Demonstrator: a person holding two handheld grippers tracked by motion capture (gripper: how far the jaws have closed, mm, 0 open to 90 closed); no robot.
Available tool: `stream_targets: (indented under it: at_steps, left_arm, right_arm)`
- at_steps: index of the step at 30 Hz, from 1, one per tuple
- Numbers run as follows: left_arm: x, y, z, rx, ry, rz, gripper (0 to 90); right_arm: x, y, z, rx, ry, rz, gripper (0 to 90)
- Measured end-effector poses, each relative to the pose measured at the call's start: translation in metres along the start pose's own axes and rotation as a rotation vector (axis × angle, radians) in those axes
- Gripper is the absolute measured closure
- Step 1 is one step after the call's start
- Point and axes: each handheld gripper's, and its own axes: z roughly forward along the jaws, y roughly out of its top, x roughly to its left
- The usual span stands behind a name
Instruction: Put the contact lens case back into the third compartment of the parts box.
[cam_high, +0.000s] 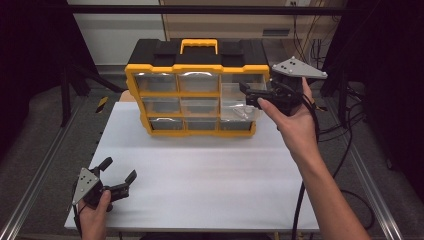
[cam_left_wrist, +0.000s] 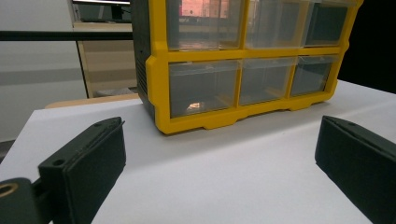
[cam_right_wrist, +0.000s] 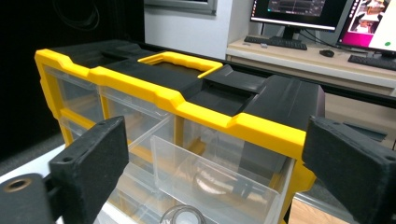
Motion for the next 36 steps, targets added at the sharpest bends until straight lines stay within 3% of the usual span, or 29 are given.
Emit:
stream_targets:
  at_steps: [2, 8, 21, 36]
  left_arm:
    - [0.000, 0.000, 0.000, -0.003, 0.001, 0.001, 1.5]
    - [0.000, 0.001, 0.000, -0.004, 0.000, 0.003, 1.5]
    - [0.000, 0.001, -0.001, -0.004, -0.001, 0.001, 1.4]
    - [0.001, 0.000, -0.001, -0.004, -0.003, -0.006, 0.9]
  right_arm:
    - [-0.002, -0.002, -0.004, -0.034, 0.011, -0.001, 6.1]
    - [-0.008, -0.007, -0.013, -0.069, 0.019, 0.008, 4.7]
    - [-0.026, -0.023, -0.036, -0.109, 0.008, 0.012, 3.6]
    - [-0.043, -0.062, -0.064, -0.141, -0.014, 0.037, 1.9]
